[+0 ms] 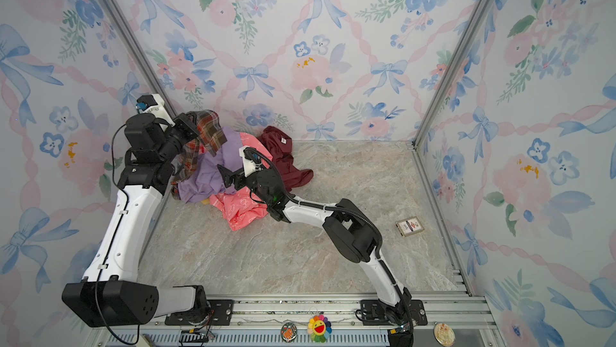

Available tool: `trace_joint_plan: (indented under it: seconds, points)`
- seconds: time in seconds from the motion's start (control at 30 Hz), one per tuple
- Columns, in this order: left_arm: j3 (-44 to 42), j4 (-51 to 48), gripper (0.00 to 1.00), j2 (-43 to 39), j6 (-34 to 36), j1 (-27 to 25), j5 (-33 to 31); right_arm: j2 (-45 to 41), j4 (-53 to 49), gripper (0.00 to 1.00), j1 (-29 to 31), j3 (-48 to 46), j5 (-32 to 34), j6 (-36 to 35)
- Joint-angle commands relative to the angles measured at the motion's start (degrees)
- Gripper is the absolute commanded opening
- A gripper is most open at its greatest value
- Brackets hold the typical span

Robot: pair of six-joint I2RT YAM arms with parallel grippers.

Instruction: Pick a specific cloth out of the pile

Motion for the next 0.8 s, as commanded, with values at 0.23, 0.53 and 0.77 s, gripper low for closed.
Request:
trace_joint_plan:
  seconds: [0.23, 0.53, 0.77]
  points:
    - [-12.0, 2.1, 0.00, -6.6, 2.4, -1.6, 2.7, 7.6, 5.9, 0.99, 2.1, 13.1, 6.6, 4.8]
    - [-15.3, 2.1, 0.00, -8.5, 1.9, -1.7, 3.0, 9.5, 6.5, 0.95, 3.0, 12.2, 7.9, 5.9]
    - [-14.4, 2.1, 0.00, -7.9, 1.9, -2.4, 3.8, 9.6, 6.5, 0.94, 3.2, 11.8, 7.4, 3.8]
